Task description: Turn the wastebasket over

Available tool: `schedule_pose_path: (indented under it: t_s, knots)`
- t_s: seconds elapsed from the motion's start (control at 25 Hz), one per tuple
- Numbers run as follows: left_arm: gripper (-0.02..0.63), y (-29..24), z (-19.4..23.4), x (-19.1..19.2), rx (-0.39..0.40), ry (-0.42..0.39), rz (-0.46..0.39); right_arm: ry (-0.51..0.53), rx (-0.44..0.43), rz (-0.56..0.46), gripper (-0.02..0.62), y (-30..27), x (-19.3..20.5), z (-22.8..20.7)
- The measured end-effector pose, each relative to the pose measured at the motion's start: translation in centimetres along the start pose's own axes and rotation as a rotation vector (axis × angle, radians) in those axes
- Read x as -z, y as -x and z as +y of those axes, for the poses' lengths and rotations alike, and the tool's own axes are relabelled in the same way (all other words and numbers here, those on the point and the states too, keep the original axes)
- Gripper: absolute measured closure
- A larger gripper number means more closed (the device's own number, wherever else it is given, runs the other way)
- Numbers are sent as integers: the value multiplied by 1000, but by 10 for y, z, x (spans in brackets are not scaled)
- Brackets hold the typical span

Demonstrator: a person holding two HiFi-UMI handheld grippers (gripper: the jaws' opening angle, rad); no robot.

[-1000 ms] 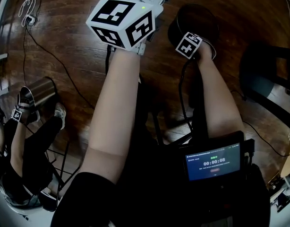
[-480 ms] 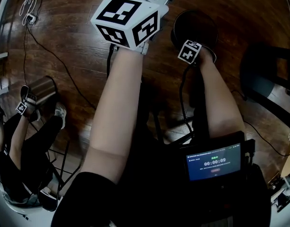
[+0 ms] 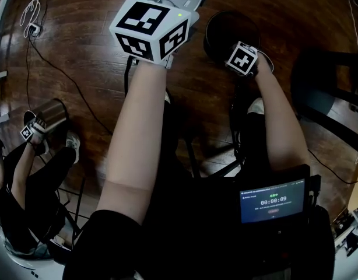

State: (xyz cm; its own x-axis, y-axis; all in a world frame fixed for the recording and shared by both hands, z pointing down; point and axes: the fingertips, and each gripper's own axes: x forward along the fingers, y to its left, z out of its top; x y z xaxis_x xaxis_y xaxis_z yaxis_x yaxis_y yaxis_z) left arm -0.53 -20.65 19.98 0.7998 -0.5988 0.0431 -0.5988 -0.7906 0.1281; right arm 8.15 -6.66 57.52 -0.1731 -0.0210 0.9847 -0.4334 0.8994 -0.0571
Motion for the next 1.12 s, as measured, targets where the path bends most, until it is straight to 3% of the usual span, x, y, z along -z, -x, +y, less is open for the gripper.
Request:
schedule_pose_path:
  t_s: [0.08, 0.28, 0.44, 0.68, 0.84, 1.12]
  knots:
    - [603, 0, -7, 4, 10, 1, 12, -44, 40, -105, 501, 24, -14, -9]
    - [603, -5, -28, 17, 38, 2, 44, -165, 148, -421, 584, 99, -51, -35]
    - [603, -8, -49, 29, 46, 15, 52, -262, 199, -710, 586, 158, -66, -40]
    - [603, -8, -96, 55, 89, 11, 108, -390, 296, -1088, 586, 248, -58, -27]
    - [603, -3, -118, 59, 102, 17, 96, -396, 342, -1231, 586, 282, -46, -11]
    - [603, 14, -146, 79, 116, 5, 113, -410, 379, -1363, 586, 310, -32, 12]
